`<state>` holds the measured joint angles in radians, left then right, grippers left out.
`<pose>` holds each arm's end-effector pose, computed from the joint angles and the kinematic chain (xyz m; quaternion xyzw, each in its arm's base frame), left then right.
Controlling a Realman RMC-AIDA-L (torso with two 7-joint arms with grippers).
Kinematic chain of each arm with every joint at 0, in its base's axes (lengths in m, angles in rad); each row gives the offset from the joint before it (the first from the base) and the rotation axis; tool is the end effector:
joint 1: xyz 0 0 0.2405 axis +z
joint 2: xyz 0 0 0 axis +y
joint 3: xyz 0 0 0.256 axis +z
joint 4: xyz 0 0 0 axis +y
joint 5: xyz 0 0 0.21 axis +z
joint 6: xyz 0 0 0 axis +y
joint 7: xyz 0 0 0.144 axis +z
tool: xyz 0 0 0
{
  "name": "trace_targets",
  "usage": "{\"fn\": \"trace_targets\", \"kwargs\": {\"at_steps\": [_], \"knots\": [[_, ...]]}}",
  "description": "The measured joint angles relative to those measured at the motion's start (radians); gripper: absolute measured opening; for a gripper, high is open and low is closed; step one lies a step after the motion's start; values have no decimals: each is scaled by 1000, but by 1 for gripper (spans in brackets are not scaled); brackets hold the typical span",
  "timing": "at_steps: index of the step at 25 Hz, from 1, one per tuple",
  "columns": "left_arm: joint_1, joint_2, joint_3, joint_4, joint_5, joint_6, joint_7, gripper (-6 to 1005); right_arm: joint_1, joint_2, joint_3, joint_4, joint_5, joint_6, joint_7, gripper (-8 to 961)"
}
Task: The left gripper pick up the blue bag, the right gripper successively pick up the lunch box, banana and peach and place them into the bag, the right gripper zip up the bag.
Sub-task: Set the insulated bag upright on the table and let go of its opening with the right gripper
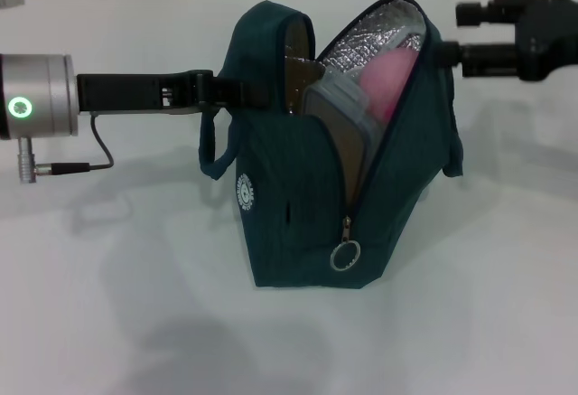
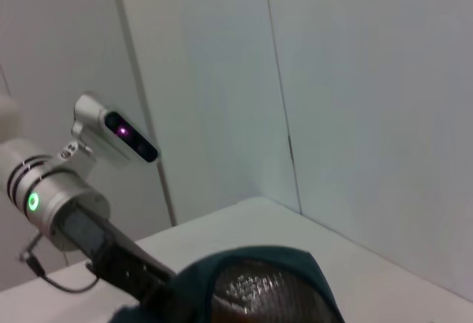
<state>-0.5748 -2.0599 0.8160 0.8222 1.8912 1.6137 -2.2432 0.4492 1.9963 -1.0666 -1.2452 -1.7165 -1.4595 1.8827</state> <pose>-0.2121 0.3517 0.0233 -0.8319 -0.4841 -0.2712 0.0059 0.1681 0.3586 0.0752 -0.9420 0.1650 0.2399 0.1668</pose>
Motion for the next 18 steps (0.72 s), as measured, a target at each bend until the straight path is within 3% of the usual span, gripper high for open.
{"fn": "trace_targets", "kwargs": {"at_steps": [5,7,12,18], "knots": [[-2,0,0,0,0,0,2,37,65,-27,-2,-36,-37,-26,124,775],[-2,0,0,0,0,-1,2,37,89,-28,-4,-71,-93,-29,182,799],[-3,1,0,0,0,-1,2,37,147,-19,-7,-149,-273,-47,330,877],[-4,0,0,0,0,-2,2,37,208,5,-8,-166,-396,-81,415,875]]}}
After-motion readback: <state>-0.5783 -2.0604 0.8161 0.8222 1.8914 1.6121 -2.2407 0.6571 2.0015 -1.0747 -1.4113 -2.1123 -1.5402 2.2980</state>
